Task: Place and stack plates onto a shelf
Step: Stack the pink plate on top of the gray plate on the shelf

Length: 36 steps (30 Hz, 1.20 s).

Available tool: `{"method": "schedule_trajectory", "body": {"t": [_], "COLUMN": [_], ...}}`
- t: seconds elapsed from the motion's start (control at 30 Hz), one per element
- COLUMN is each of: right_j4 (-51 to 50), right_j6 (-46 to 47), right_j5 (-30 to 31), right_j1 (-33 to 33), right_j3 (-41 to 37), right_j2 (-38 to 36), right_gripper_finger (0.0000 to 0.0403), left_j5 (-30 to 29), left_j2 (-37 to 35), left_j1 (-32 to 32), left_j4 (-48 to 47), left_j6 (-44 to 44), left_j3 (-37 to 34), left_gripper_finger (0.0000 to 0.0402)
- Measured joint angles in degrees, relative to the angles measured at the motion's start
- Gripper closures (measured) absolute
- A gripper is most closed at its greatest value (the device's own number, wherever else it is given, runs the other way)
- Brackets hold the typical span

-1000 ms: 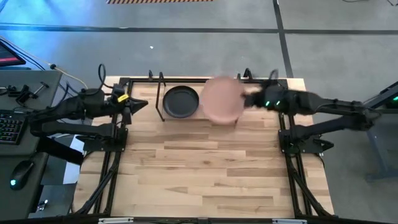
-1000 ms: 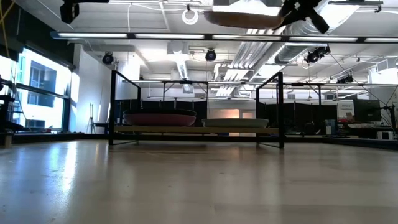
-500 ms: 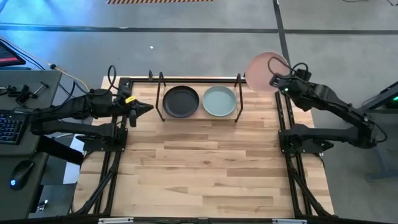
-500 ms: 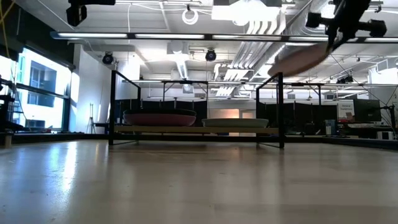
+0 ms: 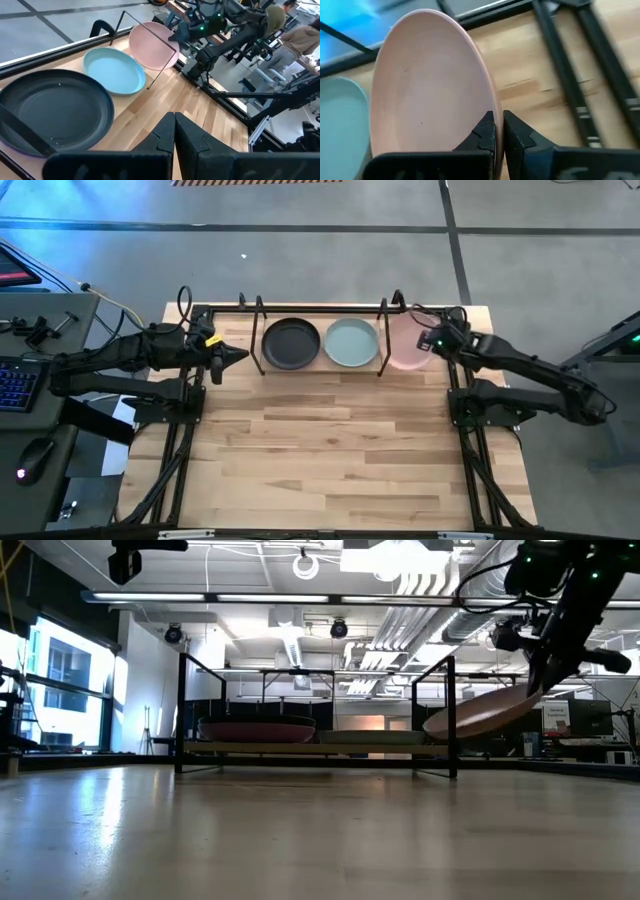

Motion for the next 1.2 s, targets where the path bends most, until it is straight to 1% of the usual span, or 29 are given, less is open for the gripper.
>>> {"method": "schedule_trajectory", "body": {"t": [0.1, 0.17, 0.27, 0.37, 0.47, 0.63, 0.83, 0.97, 1.2], "right_j4": [6.0, 6.8, 6.6, 8.5, 13.1, 19.2, 29.7, 32.9, 42.7], "right_j6": [0.0, -0.4, -2.1, -3.1, -3.9, -4.4, -5.1, -4.6, -4.4], "right_j5": [-0.7, -1.0, -3.0, -5.7, -6.7, -8.3, -12.6, -14.8, -18.6], "right_j1": [0.0, -0.3, -0.9, -1.1, -1.1, -1.1, -1.1, -1.1, -1.0], "right_j3": [-2.4, -2.7, -2.8, -2.8, -2.8, -2.8, -2.8, -2.8, -2.8], "right_j2": [-3.6, -4.8, -5.2, -4.2, -1.6, 4.9, 12.7, 17.5, 21.7], "right_gripper_finger": [0.0403, 0.0403, 0.0403, 0.0403, 0.0403, 0.0403, 0.0403, 0.0403, 0.0403], "left_j5": [0.0, 0.0, 0.0, -0.1, -0.2, -0.2, -0.2, -0.2, -0.2], "left_j2": [0.0, 0.0, 0.0, 0.0, 0.1, 0.6, 1.0, 1.0, 1.0], "left_j1": [0.0, 0.0, 0.0, 0.0, 0.0, 0.0, 0.0, 0.0, 0.0], "left_j4": [0.0, 0.0, 0.0, 0.0, 0.0, 0.1, 0.2, 0.2, 0.2], "left_j6": [-0.1, -0.2, -1.1, -1.1, -1.1, -1.1, -1.5, -1.5, -1.6], "left_j3": [0.0, 0.0, 0.0, 0.0, 0.0, 0.0, 0.0, 0.0, 0.0], "left_gripper_finger": [0.0401, 0.0401, 0.0401, 0.0401, 0.0401, 0.0401, 0.0401, 0.0401, 0.0401]}}
